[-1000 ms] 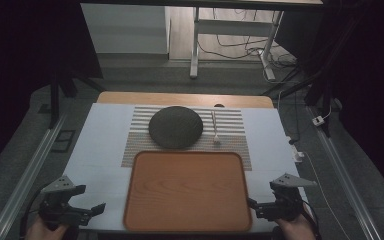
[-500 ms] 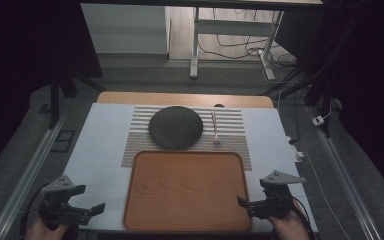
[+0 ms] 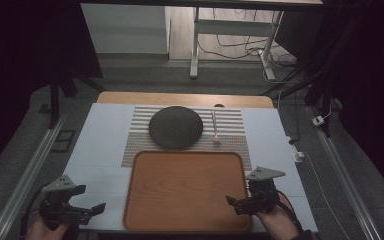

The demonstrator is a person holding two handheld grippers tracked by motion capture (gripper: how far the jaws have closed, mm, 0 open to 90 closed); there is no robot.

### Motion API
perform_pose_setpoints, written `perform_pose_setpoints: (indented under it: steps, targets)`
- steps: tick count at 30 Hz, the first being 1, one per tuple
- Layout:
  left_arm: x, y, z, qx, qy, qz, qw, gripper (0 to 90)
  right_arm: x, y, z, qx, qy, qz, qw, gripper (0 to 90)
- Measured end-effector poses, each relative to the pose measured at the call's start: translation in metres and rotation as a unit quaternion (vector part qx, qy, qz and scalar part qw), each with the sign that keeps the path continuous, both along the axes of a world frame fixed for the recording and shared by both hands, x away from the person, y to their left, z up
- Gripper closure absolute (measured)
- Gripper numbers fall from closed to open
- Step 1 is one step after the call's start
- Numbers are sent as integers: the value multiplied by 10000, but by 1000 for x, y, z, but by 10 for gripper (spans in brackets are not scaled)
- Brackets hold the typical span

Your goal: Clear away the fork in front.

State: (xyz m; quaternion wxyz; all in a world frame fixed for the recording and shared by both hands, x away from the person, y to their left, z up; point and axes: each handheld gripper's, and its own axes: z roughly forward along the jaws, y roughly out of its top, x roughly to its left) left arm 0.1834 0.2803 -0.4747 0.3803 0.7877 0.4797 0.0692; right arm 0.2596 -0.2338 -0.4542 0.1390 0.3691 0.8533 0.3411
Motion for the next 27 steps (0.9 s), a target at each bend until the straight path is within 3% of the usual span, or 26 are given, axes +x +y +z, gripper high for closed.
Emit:
perform_pose_setpoints:
  steps: [5, 12, 19, 21, 27]
  targets:
    - [0, 0, 0, 5, 18, 2, 10000, 0, 5, 13, -2, -346, -98, 186, 9992, 0]
    - [1, 0, 0, 8, 39, 6, 10000, 0, 14, 30, -8, -895, -284, 409, 9947, 0]
    - [1, 0, -1, 4, 55, 9, 10000, 0, 21, 45, -12, -1404, -503, 675, 9865, 0]
    - [1, 0, -1, -1, 64, 10, 10000, 0, 23, 49, -12, -1561, -608, 789, 9827, 0]
    - [2, 0, -1, -6, 80, 12, 10000, 1, 33, 60, -13, -1870, -794, 909, 9749, 0]
